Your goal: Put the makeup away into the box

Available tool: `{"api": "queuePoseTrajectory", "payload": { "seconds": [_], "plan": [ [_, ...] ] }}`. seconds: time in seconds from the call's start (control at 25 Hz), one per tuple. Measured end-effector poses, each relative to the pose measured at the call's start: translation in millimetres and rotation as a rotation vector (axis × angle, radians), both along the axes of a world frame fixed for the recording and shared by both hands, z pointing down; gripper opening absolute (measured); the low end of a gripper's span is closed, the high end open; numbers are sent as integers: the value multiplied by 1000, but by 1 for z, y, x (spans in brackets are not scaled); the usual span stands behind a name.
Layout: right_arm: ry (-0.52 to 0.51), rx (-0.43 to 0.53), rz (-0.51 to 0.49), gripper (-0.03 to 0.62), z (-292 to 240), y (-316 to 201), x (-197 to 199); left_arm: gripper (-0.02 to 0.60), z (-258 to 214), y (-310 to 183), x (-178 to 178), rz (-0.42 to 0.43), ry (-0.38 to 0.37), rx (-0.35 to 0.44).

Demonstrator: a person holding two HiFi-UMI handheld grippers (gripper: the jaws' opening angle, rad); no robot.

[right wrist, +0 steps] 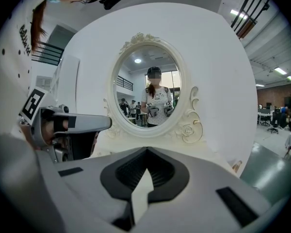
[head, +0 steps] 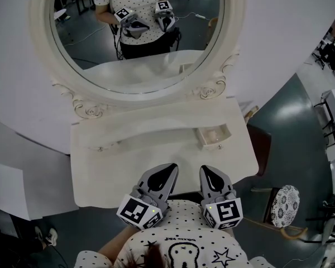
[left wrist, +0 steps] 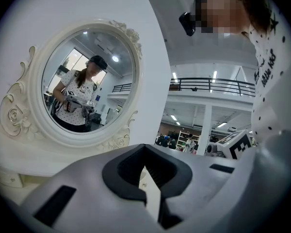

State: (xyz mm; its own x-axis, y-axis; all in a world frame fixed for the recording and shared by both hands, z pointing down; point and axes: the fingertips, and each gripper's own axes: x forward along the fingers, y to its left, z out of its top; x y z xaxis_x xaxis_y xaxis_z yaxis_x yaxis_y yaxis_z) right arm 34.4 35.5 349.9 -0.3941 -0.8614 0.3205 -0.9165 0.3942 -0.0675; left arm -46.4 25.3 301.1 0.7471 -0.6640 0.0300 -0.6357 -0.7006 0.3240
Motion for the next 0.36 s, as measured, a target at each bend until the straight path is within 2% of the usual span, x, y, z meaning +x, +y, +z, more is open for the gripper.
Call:
{"api": "queuePoseTrajectory", "payload": {
  "seconds": [0.36],
  "plan": [
    [2,-1,-1,6,0,-2,-5,-5,0,-2,-4,0,5,2]
  ]
}}
